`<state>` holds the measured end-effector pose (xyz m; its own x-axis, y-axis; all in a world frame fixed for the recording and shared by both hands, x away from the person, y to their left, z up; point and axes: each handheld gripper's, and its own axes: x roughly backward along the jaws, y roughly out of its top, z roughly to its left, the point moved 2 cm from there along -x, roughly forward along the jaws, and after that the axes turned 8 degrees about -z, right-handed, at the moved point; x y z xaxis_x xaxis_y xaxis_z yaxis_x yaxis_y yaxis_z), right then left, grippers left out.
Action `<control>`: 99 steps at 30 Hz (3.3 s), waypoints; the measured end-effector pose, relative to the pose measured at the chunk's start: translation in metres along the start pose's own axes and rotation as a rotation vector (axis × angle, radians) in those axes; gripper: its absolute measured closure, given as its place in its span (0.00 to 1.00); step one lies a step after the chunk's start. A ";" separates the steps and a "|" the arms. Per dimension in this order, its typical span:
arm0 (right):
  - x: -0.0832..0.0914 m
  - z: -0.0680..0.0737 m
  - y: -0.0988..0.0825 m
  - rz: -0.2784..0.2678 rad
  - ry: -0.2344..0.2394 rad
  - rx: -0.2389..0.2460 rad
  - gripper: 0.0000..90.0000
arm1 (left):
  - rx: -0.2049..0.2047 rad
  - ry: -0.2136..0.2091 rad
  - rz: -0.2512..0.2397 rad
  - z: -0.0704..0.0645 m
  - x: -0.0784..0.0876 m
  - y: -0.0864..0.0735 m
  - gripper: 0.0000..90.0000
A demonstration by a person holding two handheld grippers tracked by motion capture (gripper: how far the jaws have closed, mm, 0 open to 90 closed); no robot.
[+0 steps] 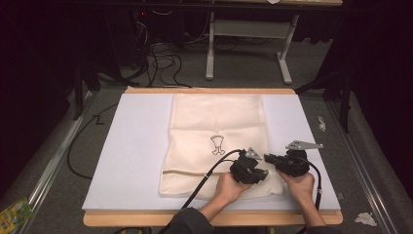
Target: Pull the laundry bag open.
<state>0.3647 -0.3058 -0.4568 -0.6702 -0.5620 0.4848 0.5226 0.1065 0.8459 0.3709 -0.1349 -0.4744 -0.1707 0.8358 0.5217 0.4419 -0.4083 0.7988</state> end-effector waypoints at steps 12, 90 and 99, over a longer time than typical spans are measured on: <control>0.001 0.001 0.003 -0.003 -0.002 0.013 0.98 | 0.018 -0.008 -0.002 0.001 0.003 0.001 0.96; -0.001 0.005 0.005 -0.019 0.010 0.066 0.98 | -0.041 0.066 -0.057 0.013 0.054 0.002 0.97; -0.001 0.005 0.006 -0.021 0.015 0.069 0.98 | -0.044 0.071 -0.050 0.015 0.058 0.002 0.97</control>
<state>0.3656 -0.3003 -0.4506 -0.6728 -0.5767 0.4635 0.4704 0.1501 0.8696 0.3747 -0.0815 -0.4470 -0.2539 0.8280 0.4999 0.3924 -0.3842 0.8357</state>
